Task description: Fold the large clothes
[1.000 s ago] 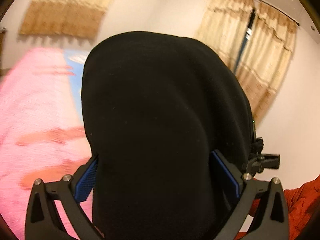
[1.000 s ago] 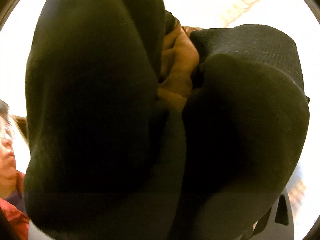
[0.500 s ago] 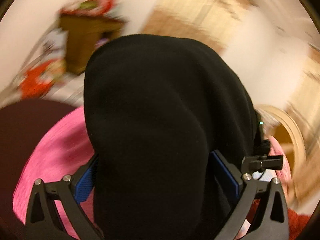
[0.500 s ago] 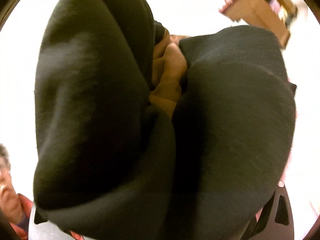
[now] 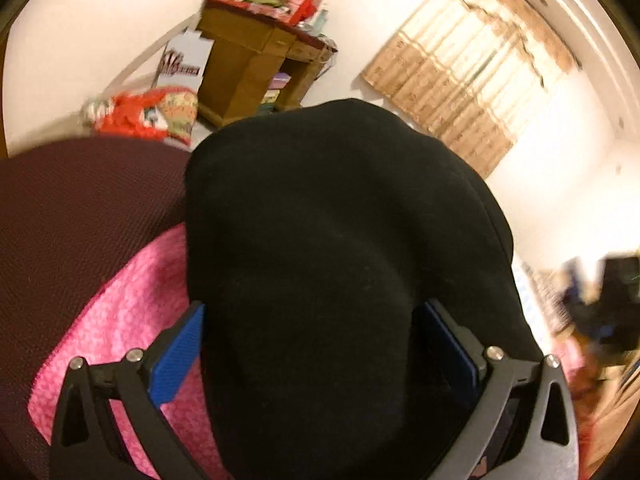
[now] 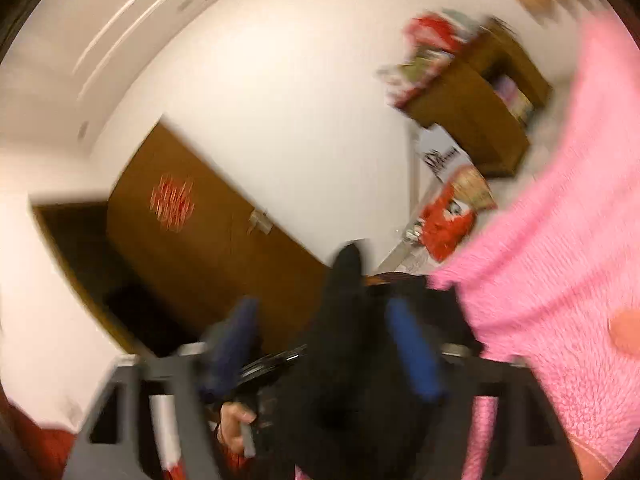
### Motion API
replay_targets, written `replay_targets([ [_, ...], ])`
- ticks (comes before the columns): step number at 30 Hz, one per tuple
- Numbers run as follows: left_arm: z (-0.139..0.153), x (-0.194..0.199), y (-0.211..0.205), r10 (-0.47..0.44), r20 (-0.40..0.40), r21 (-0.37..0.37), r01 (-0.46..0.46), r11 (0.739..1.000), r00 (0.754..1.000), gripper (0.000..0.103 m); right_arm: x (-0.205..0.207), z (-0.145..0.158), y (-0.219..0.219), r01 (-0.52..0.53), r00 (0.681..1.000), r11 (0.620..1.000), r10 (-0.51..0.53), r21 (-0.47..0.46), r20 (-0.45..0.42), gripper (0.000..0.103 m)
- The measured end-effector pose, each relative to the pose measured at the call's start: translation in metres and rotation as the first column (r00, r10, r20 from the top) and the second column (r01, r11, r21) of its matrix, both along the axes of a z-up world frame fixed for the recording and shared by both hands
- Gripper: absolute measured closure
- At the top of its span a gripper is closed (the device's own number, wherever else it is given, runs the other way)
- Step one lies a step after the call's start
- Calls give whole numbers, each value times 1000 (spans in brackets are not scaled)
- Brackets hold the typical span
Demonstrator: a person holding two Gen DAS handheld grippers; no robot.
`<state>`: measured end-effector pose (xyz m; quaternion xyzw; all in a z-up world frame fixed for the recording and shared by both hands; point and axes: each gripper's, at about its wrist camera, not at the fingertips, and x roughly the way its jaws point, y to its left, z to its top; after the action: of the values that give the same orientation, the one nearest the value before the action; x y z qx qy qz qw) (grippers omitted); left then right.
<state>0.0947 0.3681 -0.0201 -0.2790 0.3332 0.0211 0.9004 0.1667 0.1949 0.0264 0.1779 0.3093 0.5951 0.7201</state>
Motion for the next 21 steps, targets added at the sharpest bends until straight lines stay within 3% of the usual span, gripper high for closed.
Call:
replay_targets([
  [2, 2, -4, -5, -20, -23, 101, 22, 995, 1000, 0, -42, 11, 37, -22, 995, 996, 30, -85, 94, 51],
  [3, -2, -1, 0, -26, -31, 134, 30, 991, 999, 0, -41, 27, 28, -5, 992, 993, 20, -115, 125, 51],
  [4, -3, 0, -3, -32, -41, 168, 38, 985, 999, 0, -48, 28, 46, 31, 986, 987, -4, -158, 167, 51],
  [8, -11, -16, -1, -37, -67, 210, 50, 976, 997, 0, -20, -14, 109, 148, 982, 920, -93, -364, 164, 50],
  [9, -13, -17, 0, -32, -72, 206, 47, 977, 997, 0, -2, -42, 117, 167, 984, 895, -128, -414, 120, 52],
  [11, -21, -16, -3, -15, -79, 228, 33, 973, 997, 0, 7, -67, 119, 204, 977, 894, -158, -400, 144, 58],
  [12, -20, -20, -9, -10, -71, 228, 26, 973, 997, 0, 5, -75, 120, 275, 956, 877, -205, -395, 209, 65],
  [14, -17, -16, -15, 15, -64, 267, 3, 964, 998, 0, 3, -81, 124, 325, 935, 868, -237, -375, 263, 65],
  [18, -10, -16, -22, 34, -68, 286, -13, 958, 997, 0, 27, -83, 122, 290, 956, 890, -249, -351, 158, 65],
  [21, -4, -30, -29, 44, -54, 333, -24, 943, 998, 0, 26, -82, 108, 280, 958, 906, -242, -316, 154, 65],
])
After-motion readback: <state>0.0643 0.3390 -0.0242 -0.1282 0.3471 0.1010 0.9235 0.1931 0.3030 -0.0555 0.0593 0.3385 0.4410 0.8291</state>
